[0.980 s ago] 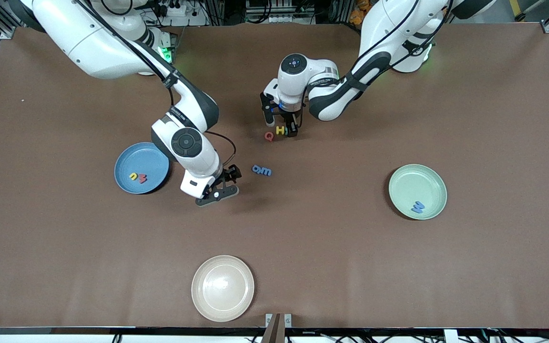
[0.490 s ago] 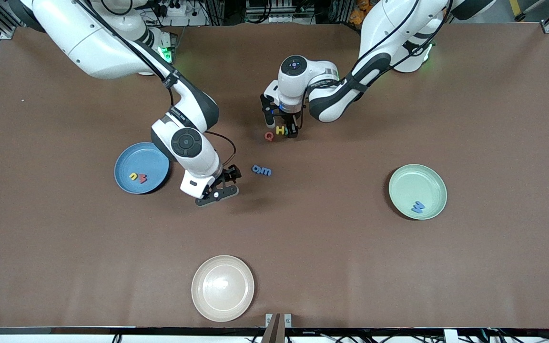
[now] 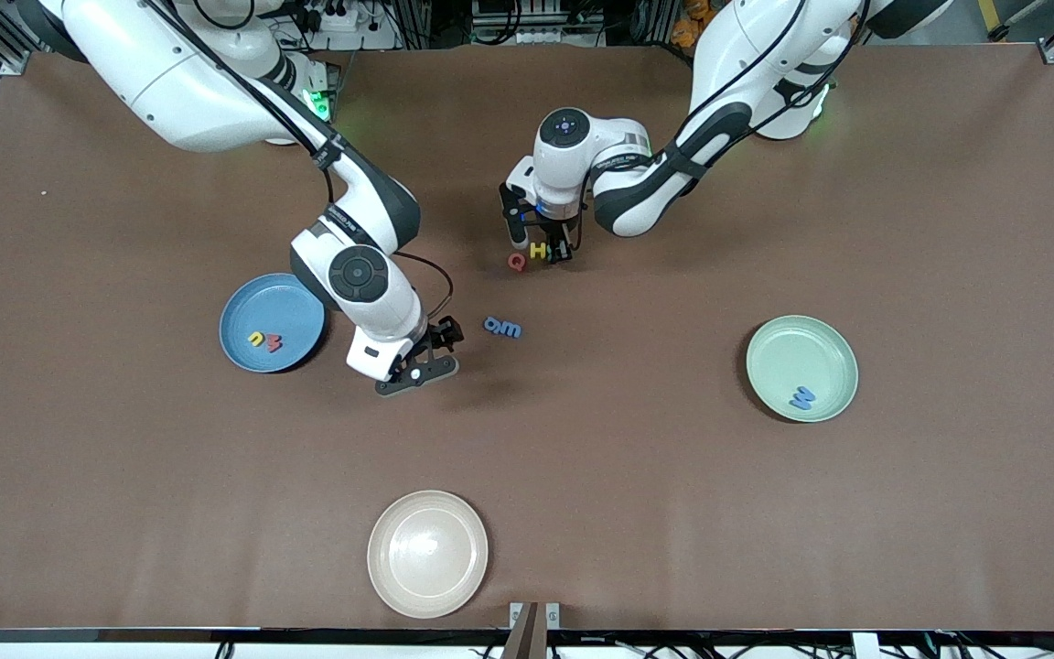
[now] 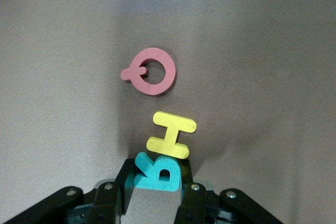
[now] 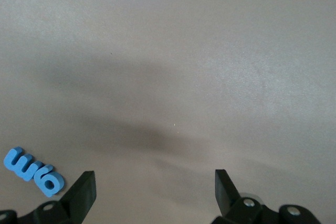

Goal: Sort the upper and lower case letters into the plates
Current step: 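Place the teal R on the green plate while the right gripper reaches the a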

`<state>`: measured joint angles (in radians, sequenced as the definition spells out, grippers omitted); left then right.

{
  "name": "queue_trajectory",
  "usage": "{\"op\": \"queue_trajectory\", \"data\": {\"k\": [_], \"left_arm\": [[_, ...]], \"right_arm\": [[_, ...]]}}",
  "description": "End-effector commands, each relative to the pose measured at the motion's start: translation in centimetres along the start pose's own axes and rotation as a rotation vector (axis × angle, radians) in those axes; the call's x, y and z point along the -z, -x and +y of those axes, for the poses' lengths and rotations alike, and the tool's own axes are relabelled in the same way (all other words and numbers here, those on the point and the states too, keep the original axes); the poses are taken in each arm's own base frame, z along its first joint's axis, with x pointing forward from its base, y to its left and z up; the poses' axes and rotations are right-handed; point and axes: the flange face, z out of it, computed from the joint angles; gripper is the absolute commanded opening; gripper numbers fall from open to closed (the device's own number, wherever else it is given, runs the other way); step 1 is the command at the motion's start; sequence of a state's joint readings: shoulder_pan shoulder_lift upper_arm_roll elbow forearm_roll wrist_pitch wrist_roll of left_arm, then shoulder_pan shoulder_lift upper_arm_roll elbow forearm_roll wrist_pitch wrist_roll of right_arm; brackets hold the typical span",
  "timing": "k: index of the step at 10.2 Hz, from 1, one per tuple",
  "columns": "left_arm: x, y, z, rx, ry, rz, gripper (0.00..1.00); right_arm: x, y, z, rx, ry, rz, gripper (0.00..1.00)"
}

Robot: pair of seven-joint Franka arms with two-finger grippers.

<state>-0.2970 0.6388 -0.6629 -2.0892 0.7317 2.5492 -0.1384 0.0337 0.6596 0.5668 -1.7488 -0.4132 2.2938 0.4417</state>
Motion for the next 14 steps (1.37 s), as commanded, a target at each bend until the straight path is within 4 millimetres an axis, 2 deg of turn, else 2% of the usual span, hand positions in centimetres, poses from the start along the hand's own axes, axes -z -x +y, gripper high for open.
{"op": "queue_trajectory", "data": {"k": [1, 3, 5, 6, 7, 8, 9, 11, 13, 14], "left_arm": [[2.1, 2.1, -4.0, 0.02, -0.101, -0.048, 0.0], [4.6, 4.4, -8.7, 0.129, -0.141, -0.087, 0.0], [8.0, 7.5, -14.6, 0.321, -0.138, -0.08, 0.0], [10.0, 9.5, -17.2, 0.429, -0.134, -0.091, 0.0], [12.2, 12.0, -20.5, 0.558, -0.124, -0.082, 0.0], [13.9, 14.0, -22.6, 0.694, -0.091, -0.061, 0.0], [15.0, 17.0, -25.1, 0.795, -0.073, -0.057, 0.0], [15.4, 22.0, -28.9, 0.929, -0.078, -0.069, 0.0], [14.0, 26.8, -31.2, 1.012, -0.07, -0.103, 0.0], [12.9, 28.4, -31.8, 1.054, -0.054, -0.121, 0.0]], "right_arm": [[0.1, -0.1, -0.4, -0.014, 0.01, 0.006, 1.0], [0.0, 0.4, -2.0, 0.024, 0.014, 0.003, 1.0], [-0.3, 0.5, -2.2, 0.054, 0.032, 0.013, 1.0], [-0.5, 0.6, -3.0, 0.068, 0.03, 0.017, 1.0], [-0.7, 0.9, -4.6, 0.084, 0.022, 0.035, 1.0], [-1.4, 1.2, -5.2, 0.077, 0.014, 0.027, 1.0], [-1.7, 1.3, -5.7, 0.068, 0.012, 0.026, 1.0], [-2.0, 2.1, -8.4, 0.133, 0.031, 0.037, 1.0], [-2.1, 2.5, -10.2, 0.184, 0.048, 0.054, 1.0], [-2.3, 2.8, -11.2, 0.203, 0.042, 0.062, 1.0]]}}
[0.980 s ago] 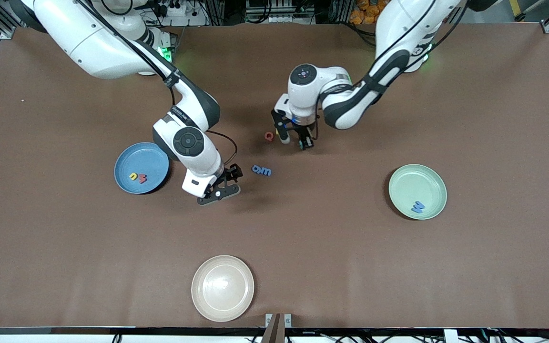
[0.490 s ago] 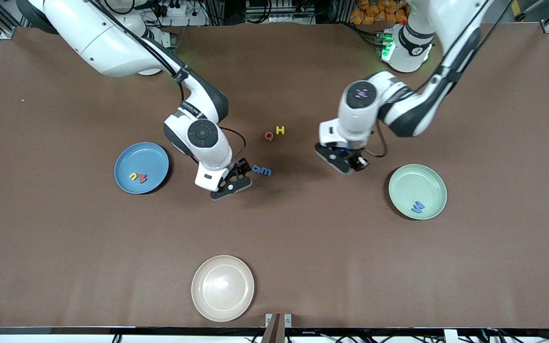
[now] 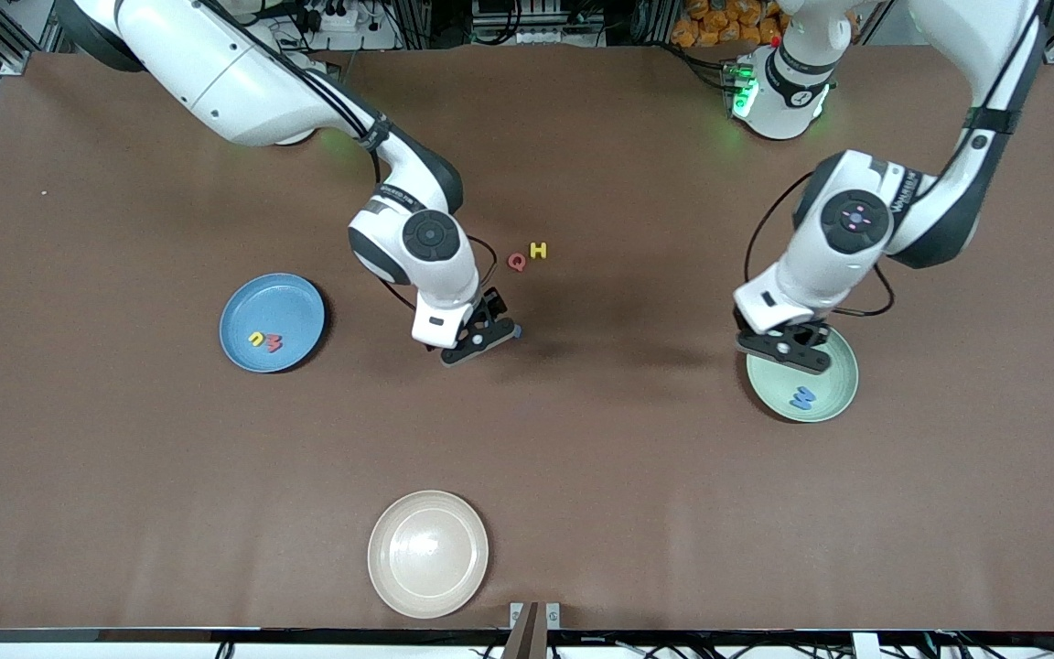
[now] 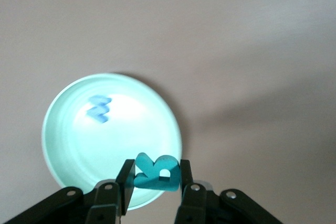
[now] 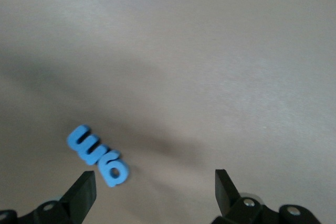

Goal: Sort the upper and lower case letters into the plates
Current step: 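Place the teal R on the green plate while the right gripper reaches the a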

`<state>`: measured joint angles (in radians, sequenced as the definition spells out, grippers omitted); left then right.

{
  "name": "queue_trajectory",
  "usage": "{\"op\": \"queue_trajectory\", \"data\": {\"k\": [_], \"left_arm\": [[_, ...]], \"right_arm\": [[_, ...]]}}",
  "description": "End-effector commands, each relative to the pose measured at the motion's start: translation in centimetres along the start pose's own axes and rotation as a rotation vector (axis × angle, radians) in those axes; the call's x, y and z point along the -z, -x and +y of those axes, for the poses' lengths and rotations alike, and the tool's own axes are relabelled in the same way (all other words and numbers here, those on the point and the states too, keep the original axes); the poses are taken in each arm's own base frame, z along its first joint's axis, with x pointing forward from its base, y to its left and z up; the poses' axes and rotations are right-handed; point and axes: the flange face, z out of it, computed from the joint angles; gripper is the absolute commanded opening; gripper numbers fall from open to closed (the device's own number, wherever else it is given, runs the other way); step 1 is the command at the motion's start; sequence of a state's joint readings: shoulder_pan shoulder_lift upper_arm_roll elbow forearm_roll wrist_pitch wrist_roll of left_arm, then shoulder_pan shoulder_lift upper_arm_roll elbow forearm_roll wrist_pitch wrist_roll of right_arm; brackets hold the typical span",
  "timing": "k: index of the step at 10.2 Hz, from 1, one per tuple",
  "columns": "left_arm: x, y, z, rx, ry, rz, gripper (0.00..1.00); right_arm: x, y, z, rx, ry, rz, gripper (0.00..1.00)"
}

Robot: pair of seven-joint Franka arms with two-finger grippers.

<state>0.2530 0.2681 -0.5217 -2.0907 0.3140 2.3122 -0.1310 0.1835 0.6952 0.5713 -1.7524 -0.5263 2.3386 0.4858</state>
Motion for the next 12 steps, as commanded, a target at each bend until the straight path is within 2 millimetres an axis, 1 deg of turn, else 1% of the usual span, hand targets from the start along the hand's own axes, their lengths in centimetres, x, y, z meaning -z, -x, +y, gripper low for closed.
{"op": "queue_trajectory", "data": {"k": [1, 2, 3, 4, 5, 6, 7, 8, 9, 10, 11, 12], "left_arm": [[-3.1, 1.3, -2.7, 0.094, 0.026, -0.067, 0.0], [-5.2, 1.8, -4.5, 0.127, 0.032, -0.102, 0.0], [-5.9, 2.2, -5.8, 0.15, 0.03, -0.115, 0.0], [-6.3, 2.3, -5.8, 0.152, 0.032, -0.122, 0.0], [-6.2, 2.3, -7.4, 0.17, 0.027, -0.12, 0.0], [-6.0, 2.4, -8.5, 0.191, 0.033, -0.116, 0.14], [-5.3, 1.9, -8.7, 0.199, 0.035, -0.099, 0.51], [-4.0, 1.3, -8.9, 0.201, 0.028, -0.073, 1.0], [-2.3, 0.9, -8.5, 0.199, 0.015, -0.051, 1.0], [-0.2, 0.1, -8.3, 0.201, 0.002, -0.033, 1.0], [2.2, -0.9, -8.6, 0.208, -0.012, -0.034, 1.0], [5.8, -2.0, -8.2, 0.216, -0.011, -0.039, 1.0]], "right_arm": [[-1.1, 0.2, -2.6, 0.035, -0.003, 0.017, 1.0], [-2.1, 0.6, -3.1, 0.039, -0.008, 0.001, 1.0], [-2.4, 0.6, -3.4, 0.027, -0.011, -0.002, 1.0], [-2.7, 0.5, -4.3, 0.038, -0.013, -0.002, 1.0], [-3.1, 0.2, -4.8, 0.051, -0.013, 0.005, 1.0], [-3.5, 0.1, -4.9, 0.059, -0.009, 0.005, 1.0], [-4.5, 0.4, -5.1, 0.079, 0.001, 0.001, 1.0], [-5.0, 0.5, -5.2, 0.087, 0.006, -0.003, 1.0], [-5.1, 0.5, -4.9, 0.082, 0.006, -0.004, 1.0], [-5.1, 0.5, -4.8, 0.078, 0.005, -0.005, 1.0], [-5.1, 0.5, -4.8, 0.072, 0.004, -0.005, 1.0], [-5.1, 0.4, -4.4, 0.057, 0.004, -0.006, 1.0]]}}
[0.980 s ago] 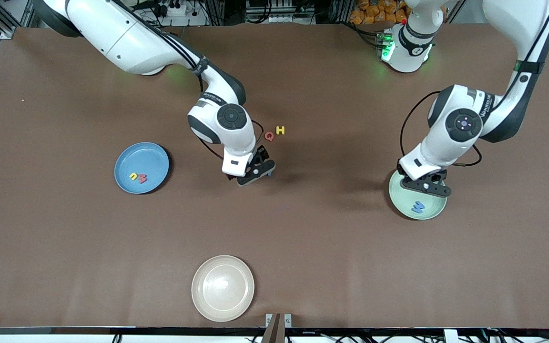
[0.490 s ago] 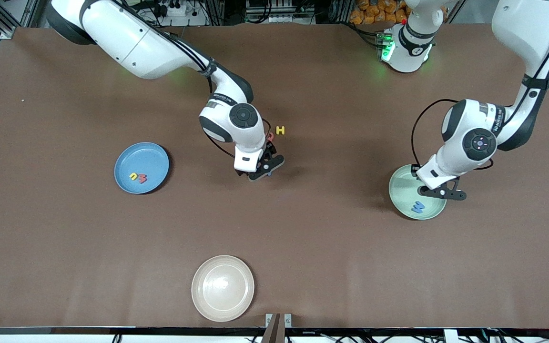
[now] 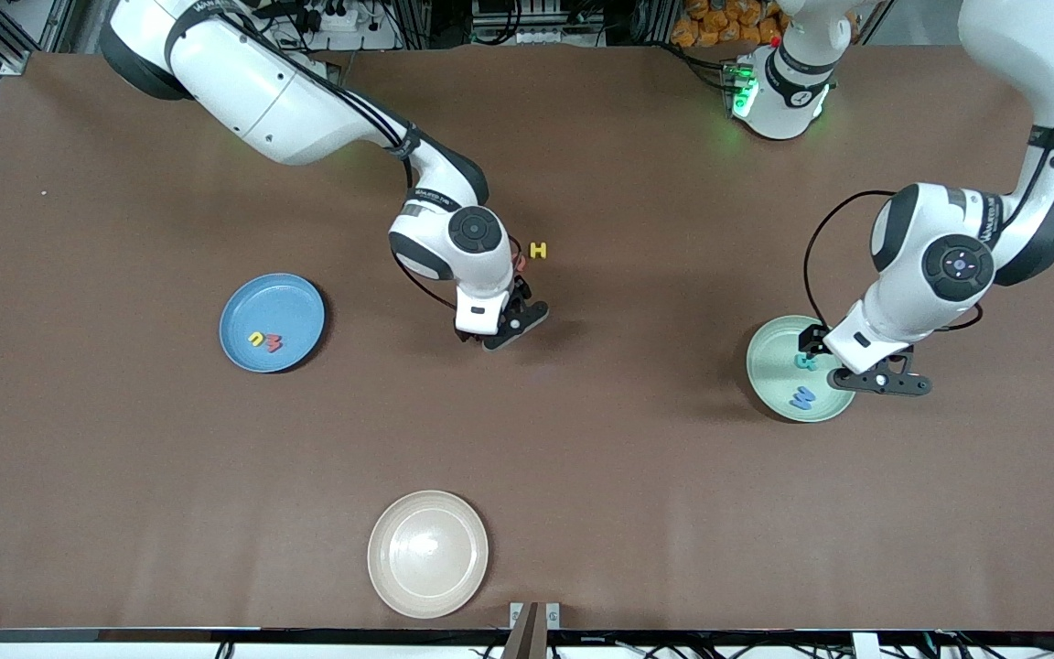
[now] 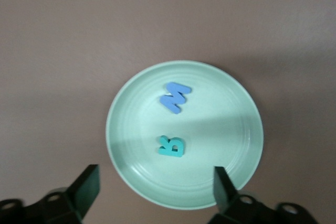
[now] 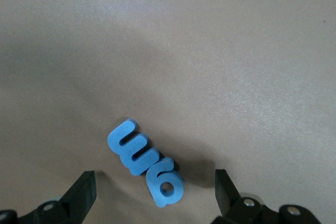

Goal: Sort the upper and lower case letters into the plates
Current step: 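Place the teal R on the green plate while the right gripper reaches the a, then grasp the blue lowercase a with the right gripper while the left gripper withdraws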

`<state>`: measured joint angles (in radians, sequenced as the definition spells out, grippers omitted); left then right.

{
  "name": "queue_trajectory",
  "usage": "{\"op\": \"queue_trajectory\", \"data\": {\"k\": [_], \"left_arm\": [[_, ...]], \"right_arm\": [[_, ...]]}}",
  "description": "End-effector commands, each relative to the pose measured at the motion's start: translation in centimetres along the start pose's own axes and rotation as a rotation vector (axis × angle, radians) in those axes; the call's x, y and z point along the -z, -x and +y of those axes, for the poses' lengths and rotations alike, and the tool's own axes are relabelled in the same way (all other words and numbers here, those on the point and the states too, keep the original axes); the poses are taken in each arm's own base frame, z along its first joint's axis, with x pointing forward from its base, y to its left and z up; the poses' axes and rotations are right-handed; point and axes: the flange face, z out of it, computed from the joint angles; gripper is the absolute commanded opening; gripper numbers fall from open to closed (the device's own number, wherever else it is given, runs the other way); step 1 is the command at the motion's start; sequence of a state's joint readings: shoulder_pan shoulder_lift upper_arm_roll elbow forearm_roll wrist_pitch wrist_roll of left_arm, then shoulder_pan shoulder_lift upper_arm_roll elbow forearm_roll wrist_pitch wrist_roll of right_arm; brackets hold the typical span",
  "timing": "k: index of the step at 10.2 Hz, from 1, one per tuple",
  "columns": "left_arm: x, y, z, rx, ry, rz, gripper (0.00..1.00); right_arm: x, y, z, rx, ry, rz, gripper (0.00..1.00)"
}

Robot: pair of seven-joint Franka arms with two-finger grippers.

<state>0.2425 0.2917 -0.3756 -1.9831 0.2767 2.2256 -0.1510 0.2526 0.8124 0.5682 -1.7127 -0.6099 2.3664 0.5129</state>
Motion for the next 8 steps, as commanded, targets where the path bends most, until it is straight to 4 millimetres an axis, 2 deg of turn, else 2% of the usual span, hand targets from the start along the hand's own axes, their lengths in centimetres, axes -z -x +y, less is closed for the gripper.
{"op": "queue_trajectory", "data": {"k": [1, 4, 6, 7, 8], "left_arm": [[9.1, -1.5, 1.9, 0.03, 0.027, -0.006, 1.0], [16.6, -1.9, 1.8, 0.042, 0.031, -0.026, 1.0], [19.3, -1.6, 2.9, 0.024, 0.025, -0.032, 1.0], [20.9, -1.3, 3.4, 0.021, 0.026, -0.004, 1.0], [21.7, -1.0, 3.9, 0.015, 0.036, 0.007, 1.0]], "right_arm": [[0.0, -0.5, 0.2, -0.026, 0.008, 0.016, 1.0], [-0.4, -0.5, 0.3, -0.039, -0.002, 0.012, 0.99], [-0.5, -0.4, 0.3, -0.049, -0.002, 0.009, 0.98], [-0.5, -0.3, 0.3, -0.048, -0.002, 0.008, 0.92], [-0.6, -0.3, 0.3, -0.048, -0.003, 0.006, 0.91]]}}
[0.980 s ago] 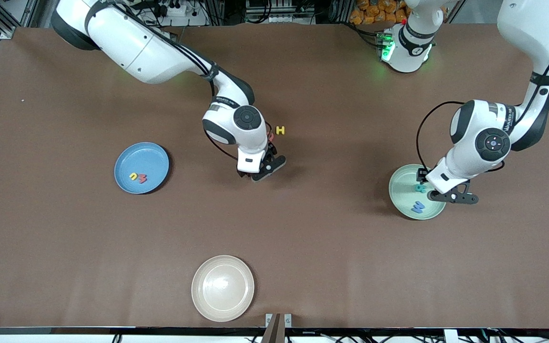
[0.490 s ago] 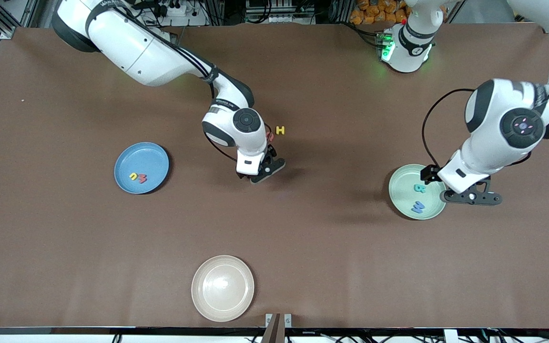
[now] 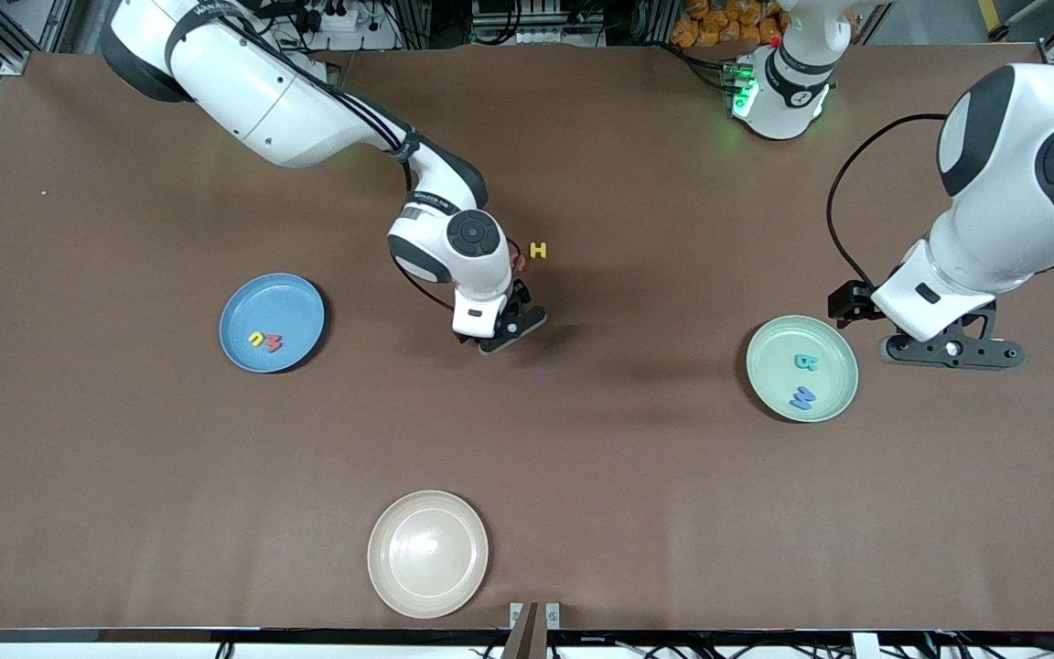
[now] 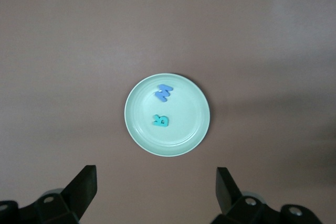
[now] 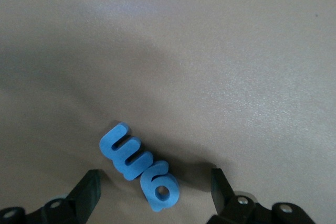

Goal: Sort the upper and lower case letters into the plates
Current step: 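Grasp the blue lowercase a with the right gripper while the left gripper withdraws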

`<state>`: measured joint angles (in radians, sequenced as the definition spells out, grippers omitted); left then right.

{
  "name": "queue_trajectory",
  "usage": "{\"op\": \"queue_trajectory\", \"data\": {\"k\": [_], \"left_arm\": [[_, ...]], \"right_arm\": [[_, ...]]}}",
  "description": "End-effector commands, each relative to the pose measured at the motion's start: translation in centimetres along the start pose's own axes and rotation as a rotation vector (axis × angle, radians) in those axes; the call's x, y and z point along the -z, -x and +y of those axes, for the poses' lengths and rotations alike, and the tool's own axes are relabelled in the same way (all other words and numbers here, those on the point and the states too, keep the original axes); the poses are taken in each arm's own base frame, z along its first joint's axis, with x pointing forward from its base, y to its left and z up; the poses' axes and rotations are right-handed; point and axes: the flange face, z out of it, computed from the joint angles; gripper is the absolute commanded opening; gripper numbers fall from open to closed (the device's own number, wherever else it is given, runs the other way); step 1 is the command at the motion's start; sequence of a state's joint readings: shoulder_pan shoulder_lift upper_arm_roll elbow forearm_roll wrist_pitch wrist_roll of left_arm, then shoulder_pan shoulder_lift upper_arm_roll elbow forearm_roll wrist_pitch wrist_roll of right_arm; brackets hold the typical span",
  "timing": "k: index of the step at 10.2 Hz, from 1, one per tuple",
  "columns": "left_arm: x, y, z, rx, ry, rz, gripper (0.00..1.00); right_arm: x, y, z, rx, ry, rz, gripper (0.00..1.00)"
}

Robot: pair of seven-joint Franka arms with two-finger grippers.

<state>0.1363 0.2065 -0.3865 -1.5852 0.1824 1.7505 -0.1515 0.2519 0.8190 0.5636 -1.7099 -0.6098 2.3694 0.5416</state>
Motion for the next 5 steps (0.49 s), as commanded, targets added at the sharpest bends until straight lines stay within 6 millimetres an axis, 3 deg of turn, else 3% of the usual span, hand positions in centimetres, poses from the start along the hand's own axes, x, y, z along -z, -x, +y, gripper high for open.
{"op": "queue_trajectory", "data": {"k": [1, 5], "left_arm": [[2.2, 0.9, 1.0, 0.006, 0.048, 0.008, 1.0], [4.5, 1.4, 1.1, -0.004, 0.054, 0.038, 1.0]], "right_arm": [[-0.3, -0.2, 0.0, -0.015, -0.003, 0.006, 0.85], [-0.4, 0.0, -0.2, -0.016, -0.002, 0.001, 0.61]]}}
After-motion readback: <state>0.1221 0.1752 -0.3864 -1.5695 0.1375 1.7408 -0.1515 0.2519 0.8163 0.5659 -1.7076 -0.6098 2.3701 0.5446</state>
